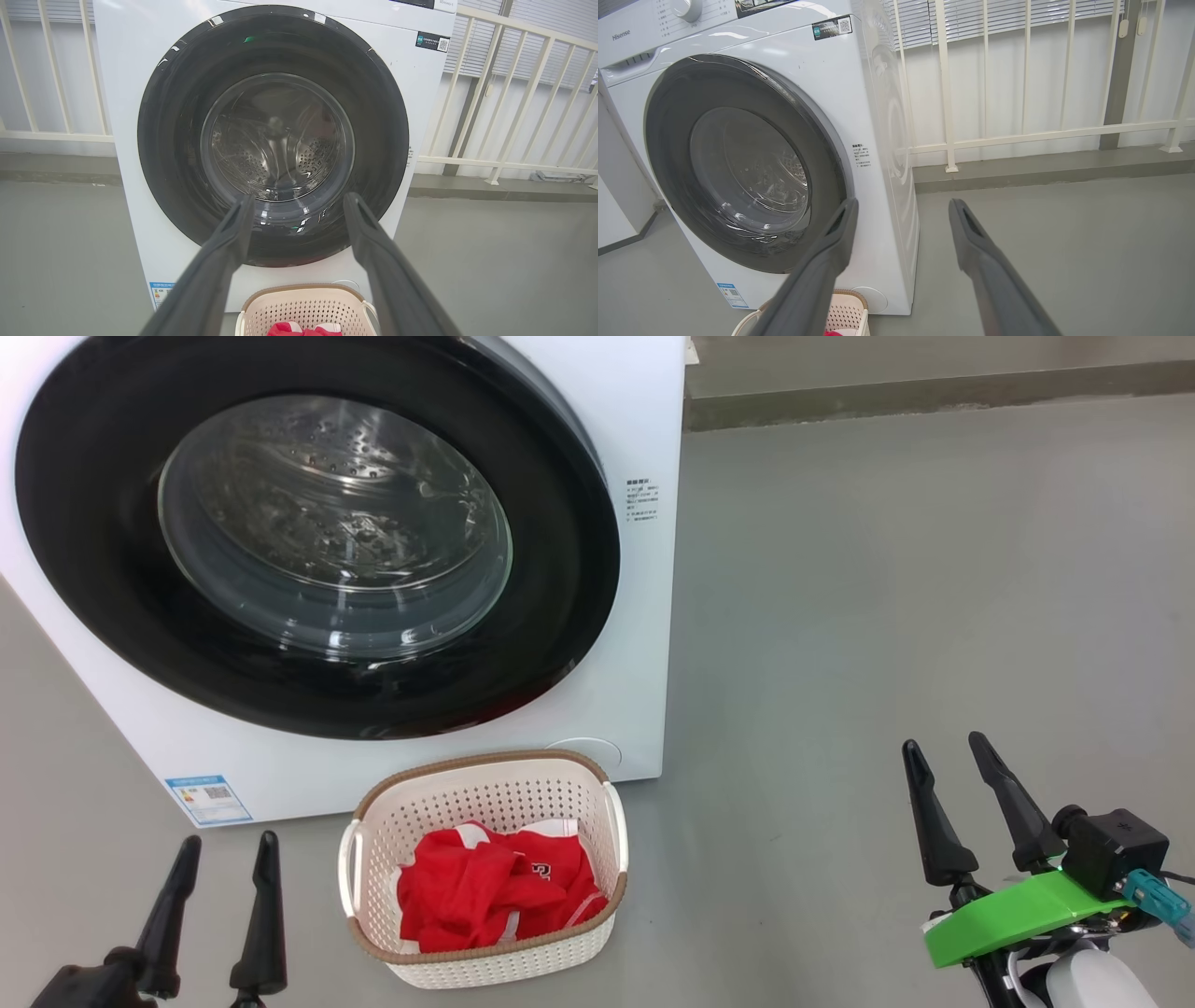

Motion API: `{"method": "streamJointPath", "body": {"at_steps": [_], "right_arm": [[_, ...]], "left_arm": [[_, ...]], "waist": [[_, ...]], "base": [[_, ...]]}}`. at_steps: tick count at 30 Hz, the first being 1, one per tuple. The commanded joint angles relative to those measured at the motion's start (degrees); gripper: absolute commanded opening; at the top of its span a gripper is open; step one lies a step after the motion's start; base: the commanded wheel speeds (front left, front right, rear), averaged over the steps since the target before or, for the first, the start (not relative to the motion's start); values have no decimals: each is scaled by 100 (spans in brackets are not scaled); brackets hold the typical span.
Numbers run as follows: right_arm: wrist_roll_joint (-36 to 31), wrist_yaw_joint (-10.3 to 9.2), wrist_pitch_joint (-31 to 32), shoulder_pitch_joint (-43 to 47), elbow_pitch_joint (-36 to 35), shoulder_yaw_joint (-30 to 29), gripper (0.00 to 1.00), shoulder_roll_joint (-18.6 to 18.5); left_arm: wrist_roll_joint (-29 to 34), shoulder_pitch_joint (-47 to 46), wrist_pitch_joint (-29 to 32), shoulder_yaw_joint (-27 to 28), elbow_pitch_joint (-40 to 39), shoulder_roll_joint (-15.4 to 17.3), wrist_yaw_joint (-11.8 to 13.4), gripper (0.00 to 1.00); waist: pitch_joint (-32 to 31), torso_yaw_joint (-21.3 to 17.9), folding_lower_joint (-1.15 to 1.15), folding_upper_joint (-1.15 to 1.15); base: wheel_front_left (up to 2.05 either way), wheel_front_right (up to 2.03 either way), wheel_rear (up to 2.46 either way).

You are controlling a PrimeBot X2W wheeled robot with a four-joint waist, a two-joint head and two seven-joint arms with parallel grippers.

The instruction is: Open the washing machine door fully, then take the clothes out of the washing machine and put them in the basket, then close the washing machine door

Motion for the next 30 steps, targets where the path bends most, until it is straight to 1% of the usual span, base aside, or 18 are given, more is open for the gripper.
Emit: {"method": "streamJointPath", "body": {"at_steps": [1, 5, 6, 9, 12, 16, 20, 30], "right_arm": [[103, -6, -35, -98, -137, 169, 100, -89], [111, -6, -35, -96, -128, 160, 100, -91], [-16, 0, 2, 17, 91, -4, 0, 21], [-28, 0, 5, 203, 325, -2, 0, 91], [138, 0, 59, 189, 323, -25, 0, 95], [362, 0, 129, 190, 296, -52, 0, 100], [588, -1, 195, 186, 279, -75, 0, 105], [1096, -1, 344, 167, 240, -128, 0, 116]], "left_arm": [[17, -90, -50, 188, -180, 101, -30, 100], [-13, -57, -50, 93, -291, 148, -30, 100], [-10, 13, 9, -93, -56, -26, 5, 0], [-13, 133, 38, -149, 190, -135, 11, 0], [-187, 104, 97, -131, 214, -141, 10, 0], [-426, 87, 165, -123, 219, -148, 9, 0], [-666, 66, 227, -120, 233, -156, 7, 0], [-1207, 7, 371, -106, 265, -173, 4, 0]], "waist": [[-3, 0, 0, 0], [-9, 3, 0, 0], [-10, 2, 0, 0], [-11, 2, 0, 0], [-5, 8, 1, 0], [-8, 19, 13, 0], [11, 28, 1, 0], [36, 49, 0, 0]], "base": [[0, 0, 0], [0, 0, 0], [0, 0, 0], [0, 0, 0], [0, 0, 0], [0, 0, 0], [0, 0, 0], [0, 0, 0]]}}
